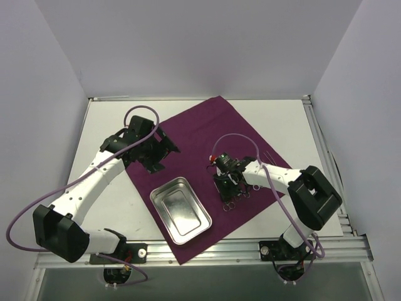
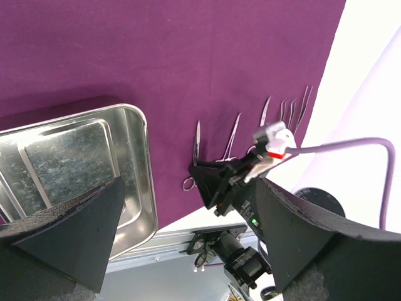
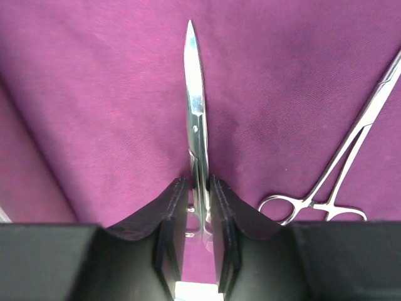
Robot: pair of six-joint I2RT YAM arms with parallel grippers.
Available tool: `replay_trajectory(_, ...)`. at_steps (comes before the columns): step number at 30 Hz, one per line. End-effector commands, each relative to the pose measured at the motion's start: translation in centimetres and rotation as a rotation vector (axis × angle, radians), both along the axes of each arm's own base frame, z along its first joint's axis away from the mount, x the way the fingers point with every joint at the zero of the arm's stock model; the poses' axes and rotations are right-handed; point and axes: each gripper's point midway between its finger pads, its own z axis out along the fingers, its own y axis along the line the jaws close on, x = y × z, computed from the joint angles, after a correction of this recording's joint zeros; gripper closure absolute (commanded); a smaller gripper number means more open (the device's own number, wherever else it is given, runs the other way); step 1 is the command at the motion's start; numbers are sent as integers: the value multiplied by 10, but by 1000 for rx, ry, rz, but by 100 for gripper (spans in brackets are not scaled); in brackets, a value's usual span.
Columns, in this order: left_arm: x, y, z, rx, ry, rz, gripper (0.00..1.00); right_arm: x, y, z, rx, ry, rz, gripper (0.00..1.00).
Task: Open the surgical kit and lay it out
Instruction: Place the medical item in the surgical kit, then reset both arms
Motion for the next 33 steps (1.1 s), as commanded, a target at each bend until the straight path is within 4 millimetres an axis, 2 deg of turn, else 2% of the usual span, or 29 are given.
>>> replay_trajectory(1, 3, -3, 19, -48, -70, -10, 6, -9, -13, -7, -49, 45, -25, 76)
replay_trajectory(8, -1, -2, 18, -55, -71, -13, 6, -5, -15, -5, -63, 30, -30, 67)
replay_trajectory(11, -3, -2, 17, -56, -73, -20, 6, 5, -14, 9, -70, -26, -27, 63)
replay_trajectory(13, -5, -1, 15, -51, -72, -29, 6, 17, -13, 28, -70, -79, -29, 59)
replay_trajectory(15, -8, -1, 13, -45, -70, -45, 6, 26, -15, 45, -78, -133, -41, 48)
replay_trajectory(16, -10, 0, 12, -43, -65, -49, 6, 32, -12, 55, -62, -158, -58, 33)
replay_trajectory(17, -11, 1, 11, -40, -66, -53, 6, 39, -15, 62, -77, -196, -81, 22)
replay_trajectory(19, -14, 0, 13, -48, -83, -70, 6, 47, -14, 81, -55, -242, -129, 10)
replay_trajectory(20, -16, 1, 9, -46, -82, -76, 6, 49, -14, 86, -46, -255, -143, 0)
replay_trajectory(21, -16, -3, 13, -65, -105, -96, 6, 53, -13, 94, -32, -279, -160, 0)
replay_trajectory(23, -20, -3, 5, -64, -99, -113, 6, 56, -10, 102, 5, -302, -202, 0)
replay_trajectory(28, -27, -2, 5, -77, -176, -161, 6, 67, -5, 128, 131, -423, -297, 0)
replay_trajectory(29, -28, -2, 6, -81, -198, -168, 6, 62, -10, 120, 130, -422, -311, 0)
replay_trajectory(30, -32, -1, 6, -98, -230, -179, 6, 63, -6, 135, 219, -473, -345, 0)
replay_trajectory(32, -40, -3, 4, -131, -243, -198, 6, 59, -8, 137, 289, -503, -377, 0)
replay_trajectory(33, -46, -4, 10, -163, -270, -204, 6, 55, -11, 137, 345, -521, -411, 0)
